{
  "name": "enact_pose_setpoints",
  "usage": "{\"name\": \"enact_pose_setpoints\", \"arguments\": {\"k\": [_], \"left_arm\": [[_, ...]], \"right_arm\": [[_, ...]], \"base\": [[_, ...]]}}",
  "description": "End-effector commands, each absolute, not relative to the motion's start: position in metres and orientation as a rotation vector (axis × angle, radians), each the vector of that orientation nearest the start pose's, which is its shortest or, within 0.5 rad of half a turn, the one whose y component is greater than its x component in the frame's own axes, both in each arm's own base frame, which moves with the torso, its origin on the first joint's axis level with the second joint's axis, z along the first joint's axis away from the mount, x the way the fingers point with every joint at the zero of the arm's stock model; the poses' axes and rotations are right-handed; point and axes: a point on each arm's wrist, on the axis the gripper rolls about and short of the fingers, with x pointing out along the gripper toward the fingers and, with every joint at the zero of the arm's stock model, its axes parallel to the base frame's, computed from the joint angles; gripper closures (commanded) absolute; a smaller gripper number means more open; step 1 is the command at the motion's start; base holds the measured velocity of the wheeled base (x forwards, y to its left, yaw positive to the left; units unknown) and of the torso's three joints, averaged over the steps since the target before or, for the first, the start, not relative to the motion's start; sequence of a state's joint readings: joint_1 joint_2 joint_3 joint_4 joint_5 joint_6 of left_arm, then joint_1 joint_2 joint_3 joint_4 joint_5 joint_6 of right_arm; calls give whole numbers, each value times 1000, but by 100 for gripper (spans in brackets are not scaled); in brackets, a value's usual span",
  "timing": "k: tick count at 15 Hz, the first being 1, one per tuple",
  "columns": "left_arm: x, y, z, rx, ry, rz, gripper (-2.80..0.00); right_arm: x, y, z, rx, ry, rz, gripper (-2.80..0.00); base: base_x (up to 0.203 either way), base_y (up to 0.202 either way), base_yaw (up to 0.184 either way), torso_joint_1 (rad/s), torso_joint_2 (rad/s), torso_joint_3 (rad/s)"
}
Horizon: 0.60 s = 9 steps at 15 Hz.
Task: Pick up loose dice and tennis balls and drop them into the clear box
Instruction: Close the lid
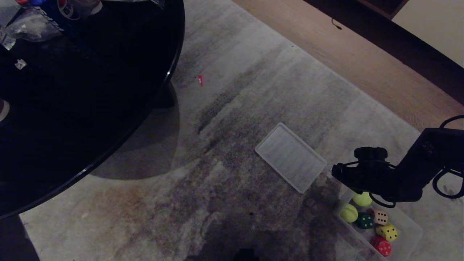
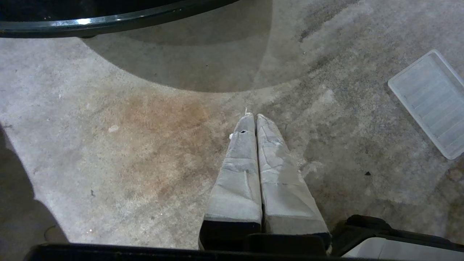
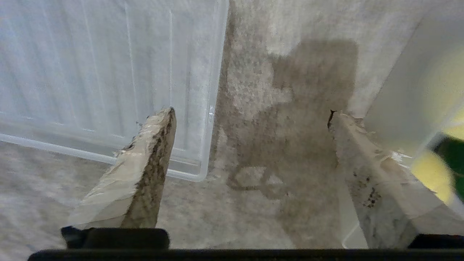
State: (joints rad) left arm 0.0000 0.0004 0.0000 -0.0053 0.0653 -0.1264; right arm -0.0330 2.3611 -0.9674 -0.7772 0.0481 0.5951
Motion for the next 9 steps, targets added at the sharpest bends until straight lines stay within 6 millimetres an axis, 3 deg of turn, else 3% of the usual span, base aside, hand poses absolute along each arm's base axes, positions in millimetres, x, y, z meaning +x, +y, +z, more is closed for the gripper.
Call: {"name": "enact_pose_setpoints", "arguments": {"k": [1,4,9], "left_arm": [[-23,1,76,-127,-7,66,0],[-23,1,76,-127,-7,66,0],[-23,1,76,-124,-7,66,0]], "right_arm": [[393,-6,17,600,567,-142,-280],[380,-1,19,593,593,-140,-280],[373,9,40,582,555,-105,-280]], "base": [[0,0,0,0,0,0],[0,0,0,0,0,0],[0,0,0,0,0,0]]}}
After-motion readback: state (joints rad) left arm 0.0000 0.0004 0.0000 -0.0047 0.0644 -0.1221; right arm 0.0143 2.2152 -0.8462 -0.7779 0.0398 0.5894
